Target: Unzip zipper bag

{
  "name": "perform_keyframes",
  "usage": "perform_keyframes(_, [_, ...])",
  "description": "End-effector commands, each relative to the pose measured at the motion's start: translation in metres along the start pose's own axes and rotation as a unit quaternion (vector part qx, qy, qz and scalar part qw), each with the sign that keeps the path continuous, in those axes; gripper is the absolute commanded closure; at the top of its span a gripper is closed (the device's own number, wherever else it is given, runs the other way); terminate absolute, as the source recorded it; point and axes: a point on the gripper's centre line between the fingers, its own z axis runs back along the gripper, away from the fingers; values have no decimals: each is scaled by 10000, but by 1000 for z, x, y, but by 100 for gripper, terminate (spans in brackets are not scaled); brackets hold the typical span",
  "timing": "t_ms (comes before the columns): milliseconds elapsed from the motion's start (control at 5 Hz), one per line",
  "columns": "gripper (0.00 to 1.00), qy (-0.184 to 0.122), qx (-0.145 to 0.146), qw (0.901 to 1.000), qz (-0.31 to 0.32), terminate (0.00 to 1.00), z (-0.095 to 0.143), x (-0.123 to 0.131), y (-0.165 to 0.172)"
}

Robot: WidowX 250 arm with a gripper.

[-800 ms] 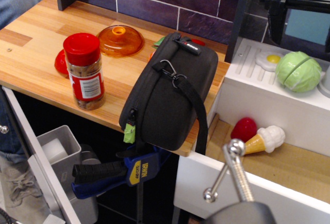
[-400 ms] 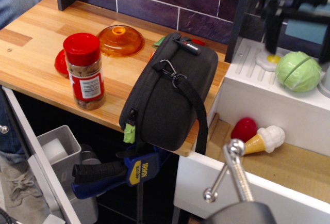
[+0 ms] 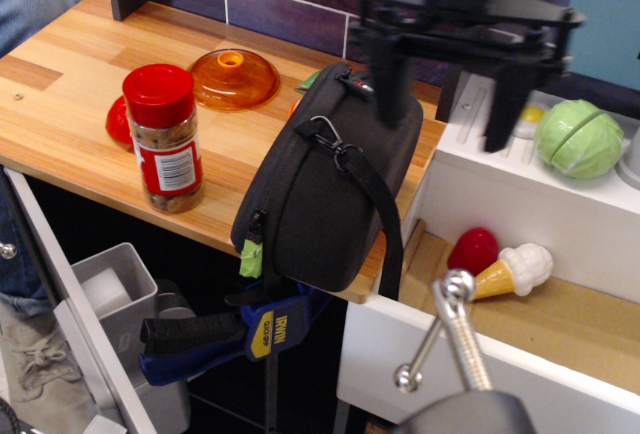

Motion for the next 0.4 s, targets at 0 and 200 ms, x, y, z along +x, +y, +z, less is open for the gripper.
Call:
perform_keyframes(0, [0, -333, 201, 9991, -187, 0, 3, -30, 54])
perform_keyframes(200, [0, -497, 338, 9979, -240, 0, -18, -34, 79])
